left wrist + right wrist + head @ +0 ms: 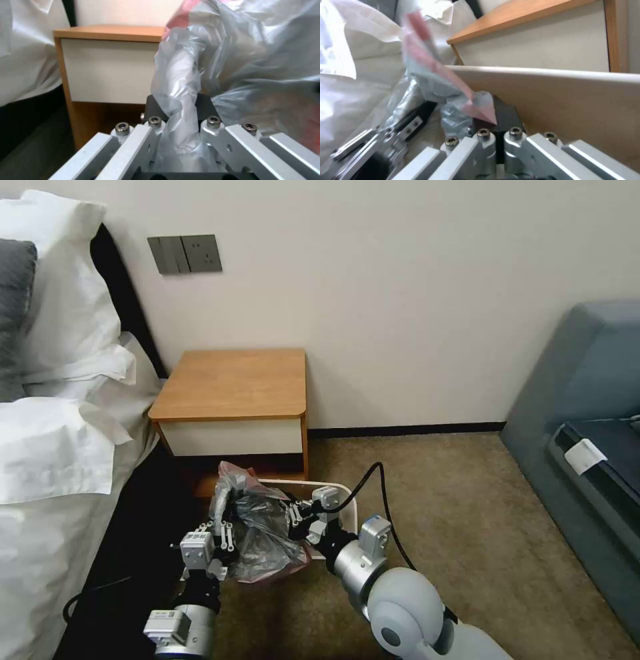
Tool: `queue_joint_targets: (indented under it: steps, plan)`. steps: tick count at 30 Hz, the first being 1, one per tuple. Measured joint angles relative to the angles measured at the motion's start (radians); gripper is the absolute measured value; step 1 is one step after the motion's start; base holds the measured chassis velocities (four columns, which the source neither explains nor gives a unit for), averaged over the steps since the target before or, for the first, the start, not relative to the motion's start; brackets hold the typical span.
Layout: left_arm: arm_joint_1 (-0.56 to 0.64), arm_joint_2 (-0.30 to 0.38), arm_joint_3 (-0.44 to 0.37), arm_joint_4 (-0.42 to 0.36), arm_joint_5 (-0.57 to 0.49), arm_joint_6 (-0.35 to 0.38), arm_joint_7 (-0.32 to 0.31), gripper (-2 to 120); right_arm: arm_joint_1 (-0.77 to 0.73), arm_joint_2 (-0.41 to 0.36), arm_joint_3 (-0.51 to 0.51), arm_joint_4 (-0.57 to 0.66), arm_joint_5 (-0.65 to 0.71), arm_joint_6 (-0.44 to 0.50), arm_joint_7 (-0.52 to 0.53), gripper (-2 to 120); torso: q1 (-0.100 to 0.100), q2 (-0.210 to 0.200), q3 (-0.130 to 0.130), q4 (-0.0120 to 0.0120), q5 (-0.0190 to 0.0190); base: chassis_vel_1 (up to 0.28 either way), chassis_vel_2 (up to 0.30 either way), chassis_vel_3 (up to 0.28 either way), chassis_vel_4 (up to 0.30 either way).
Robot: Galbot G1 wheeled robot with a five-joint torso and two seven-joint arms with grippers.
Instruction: Pick up the garbage bag from the table and place it over the trash can.
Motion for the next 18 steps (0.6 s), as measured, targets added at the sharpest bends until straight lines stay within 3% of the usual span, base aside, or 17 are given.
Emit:
queue_joint_targets:
  steps: [18]
  plan:
    - [-0.014, 0.001, -0.018, 0.009, -0.052, 0.022, -0.033, 8, 0.005, -0.073, 0.110, 0.112, 0.088, -0.019, -0.005, 0, 0.000, 0.000, 0.000, 0.0000, 0.0001, 0.000, 0.000, 0.000, 0.000]
